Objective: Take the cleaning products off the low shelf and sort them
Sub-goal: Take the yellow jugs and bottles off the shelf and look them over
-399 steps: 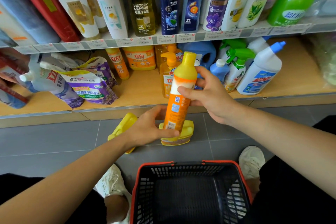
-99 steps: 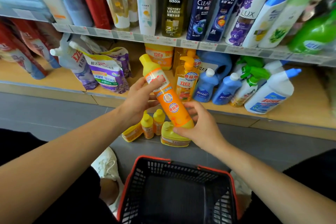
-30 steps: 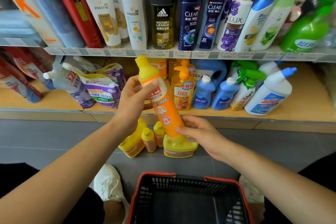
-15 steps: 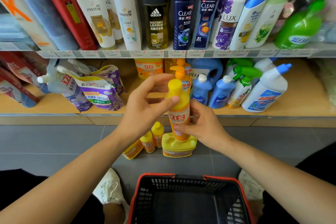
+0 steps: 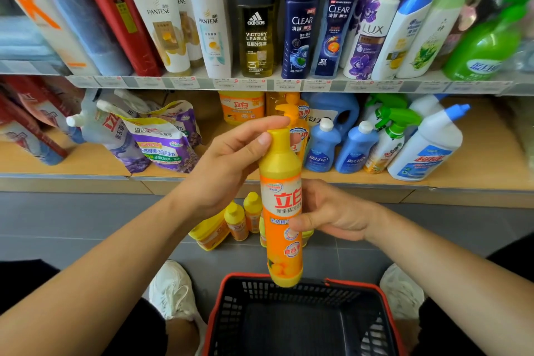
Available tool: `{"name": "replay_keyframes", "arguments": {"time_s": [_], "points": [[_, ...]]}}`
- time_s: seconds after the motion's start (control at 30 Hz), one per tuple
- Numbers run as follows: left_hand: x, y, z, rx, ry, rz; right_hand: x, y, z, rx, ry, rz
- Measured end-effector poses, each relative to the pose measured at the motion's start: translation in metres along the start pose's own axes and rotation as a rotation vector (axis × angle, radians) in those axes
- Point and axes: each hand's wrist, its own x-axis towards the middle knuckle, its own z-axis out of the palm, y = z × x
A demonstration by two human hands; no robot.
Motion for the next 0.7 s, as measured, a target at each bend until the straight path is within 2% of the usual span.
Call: {"name": "replay_keyframes", "arguments": {"time_s": [0.1, 0.27, 0.43, 0.53, 0.6, 0.7], "points": [[0.000, 0.001, 0.003, 0.044, 0.044, 0.073, 0.000, -0.001, 0.002, -0.011, 0.049, -0.019], [-0.001, -0.002, -0.001, 0.179, 0.287, 0.142, 0.005, 0.005, 0.002, -0.288, 0.375, -0.132], [-0.003, -0.013, -0.003, 0.535, 0.508, 0.200, 0.007, 0.015, 0.004, -0.581, 0.672, -0.260], [-0.004, -0.017, -0.006, 0.696, 0.603, 0.196, 0.007, 0.019, 0.004, -0.810, 0.847, -0.256], [-0.002, -0.016, -0.007, 0.668, 0.600, 0.185, 0.006, 0.017, 0.002, -0.846, 0.860, -0.253], [0.001, -0.013, -0.007, 0.525, 0.528, 0.164, 0.004, 0.013, -0.003, -0.659, 0.704, -0.240]]}}
